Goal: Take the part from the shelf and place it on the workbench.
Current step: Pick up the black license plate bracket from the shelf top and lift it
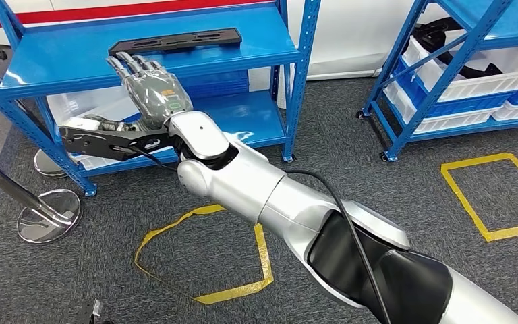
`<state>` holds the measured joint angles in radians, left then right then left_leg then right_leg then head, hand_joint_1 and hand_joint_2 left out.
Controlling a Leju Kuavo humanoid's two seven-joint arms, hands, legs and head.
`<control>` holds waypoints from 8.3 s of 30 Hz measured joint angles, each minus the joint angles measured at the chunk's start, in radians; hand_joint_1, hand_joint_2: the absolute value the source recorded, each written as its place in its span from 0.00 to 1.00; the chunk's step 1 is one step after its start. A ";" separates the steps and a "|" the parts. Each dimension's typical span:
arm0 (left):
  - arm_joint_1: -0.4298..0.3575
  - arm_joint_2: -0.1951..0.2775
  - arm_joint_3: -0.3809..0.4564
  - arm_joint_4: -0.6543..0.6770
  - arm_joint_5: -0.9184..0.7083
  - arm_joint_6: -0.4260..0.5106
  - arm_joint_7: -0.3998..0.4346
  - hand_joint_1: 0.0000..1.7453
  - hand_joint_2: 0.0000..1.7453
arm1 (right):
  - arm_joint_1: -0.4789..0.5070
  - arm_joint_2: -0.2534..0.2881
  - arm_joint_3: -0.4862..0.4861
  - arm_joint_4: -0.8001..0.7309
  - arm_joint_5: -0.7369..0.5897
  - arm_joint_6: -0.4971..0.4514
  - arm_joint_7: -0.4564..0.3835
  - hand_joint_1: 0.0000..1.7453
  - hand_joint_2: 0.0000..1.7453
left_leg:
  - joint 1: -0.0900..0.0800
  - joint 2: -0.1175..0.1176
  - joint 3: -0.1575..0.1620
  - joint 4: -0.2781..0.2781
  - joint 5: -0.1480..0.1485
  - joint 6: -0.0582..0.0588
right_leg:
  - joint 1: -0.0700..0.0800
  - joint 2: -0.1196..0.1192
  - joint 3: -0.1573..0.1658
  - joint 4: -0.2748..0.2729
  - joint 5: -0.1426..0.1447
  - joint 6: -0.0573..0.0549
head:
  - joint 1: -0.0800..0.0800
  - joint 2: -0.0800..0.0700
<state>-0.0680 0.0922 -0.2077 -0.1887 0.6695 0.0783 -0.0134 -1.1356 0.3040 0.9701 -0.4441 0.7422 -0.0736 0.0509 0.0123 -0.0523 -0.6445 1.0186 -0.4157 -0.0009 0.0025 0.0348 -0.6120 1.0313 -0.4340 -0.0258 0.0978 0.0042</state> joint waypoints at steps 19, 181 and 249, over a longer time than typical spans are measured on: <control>-0.003 0.021 -0.029 0.002 0.008 -0.013 -0.028 0.00 0.00 | 0.027 0.000 0.001 -0.007 0.070 0.008 -0.002 0.00 0.00 | 0.009 0.051 0.017 -0.006 -0.008 0.011 | -0.012 -0.037 -0.064 0.155 -0.095 0.038 | -0.012 0.000; -0.003 0.030 -0.098 0.011 0.001 0.146 0.075 0.00 0.00 | 0.023 -0.072 0.004 0.015 0.230 0.173 0.018 0.00 0.00 | -0.003 0.010 0.058 -0.008 -0.047 0.021 | 0.001 -0.020 -0.061 0.036 0.041 0.008 | -0.032 0.000; -0.006 0.036 -0.105 0.013 0.032 0.163 0.078 0.00 0.00 | 0.055 -0.185 0.013 0.075 0.249 0.246 0.100 0.00 1.00 | 0.001 0.047 0.009 0.103 -0.117 -0.013 | -0.011 -0.021 -0.031 0.002 0.017 -0.008 | -0.043 0.000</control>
<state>-0.0740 0.1285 -0.3128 -0.1759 0.7016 0.2411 0.0644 -1.0809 0.1195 0.9834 -0.3694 0.9907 0.1719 0.1511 0.0134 -0.0054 -0.6355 1.1212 -0.5330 -0.0138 -0.0081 0.0137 -0.6432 1.0334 -0.4168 -0.0337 0.0549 0.0042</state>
